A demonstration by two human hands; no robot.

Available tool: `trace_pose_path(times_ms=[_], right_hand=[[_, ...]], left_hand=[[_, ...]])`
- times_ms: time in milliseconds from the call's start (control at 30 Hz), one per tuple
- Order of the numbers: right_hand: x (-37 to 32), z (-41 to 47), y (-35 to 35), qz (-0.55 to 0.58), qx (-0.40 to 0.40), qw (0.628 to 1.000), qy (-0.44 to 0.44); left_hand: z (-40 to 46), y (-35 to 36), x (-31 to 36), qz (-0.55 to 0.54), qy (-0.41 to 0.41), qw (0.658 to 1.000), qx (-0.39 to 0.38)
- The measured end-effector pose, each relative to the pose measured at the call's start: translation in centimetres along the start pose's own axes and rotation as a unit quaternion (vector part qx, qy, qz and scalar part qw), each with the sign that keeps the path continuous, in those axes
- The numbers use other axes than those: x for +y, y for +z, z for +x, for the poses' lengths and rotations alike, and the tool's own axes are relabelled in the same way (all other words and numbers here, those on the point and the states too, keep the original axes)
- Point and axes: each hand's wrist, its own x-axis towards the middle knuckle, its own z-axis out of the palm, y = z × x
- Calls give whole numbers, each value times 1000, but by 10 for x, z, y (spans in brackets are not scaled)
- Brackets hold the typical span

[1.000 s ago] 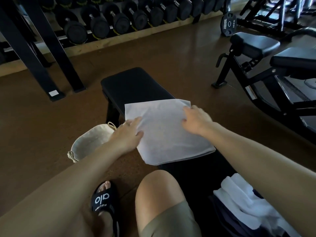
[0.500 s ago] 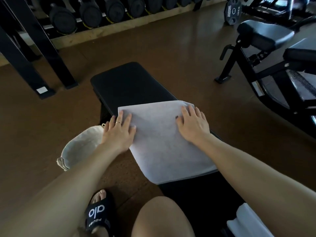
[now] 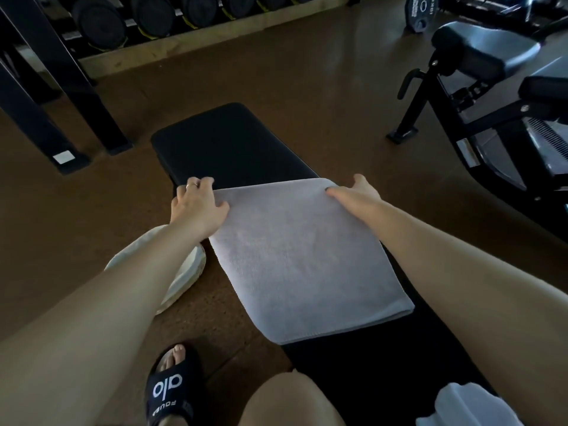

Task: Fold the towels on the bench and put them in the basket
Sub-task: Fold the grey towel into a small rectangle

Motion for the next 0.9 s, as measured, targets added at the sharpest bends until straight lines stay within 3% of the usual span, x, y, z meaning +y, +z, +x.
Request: trace_pose_path(times_ms=[167,333,500,633,900], right_hand=[[-1,9,-5,65,38,997,36],[6,7,-10,93,5,993,77],[23,5,-23,107,-35,989,97],[32,9,-28,133,-25,987,84],[8,-31,-37,212,-49,975,35]], left_hand=[[-6,0,4,47,39,998,24],[-48,13,36,51,186,979,71],[-105,39,71,60,292,954,-22],[-144,57,94,106,391,913,-44],[-172,68,161,130,448,882,-67]])
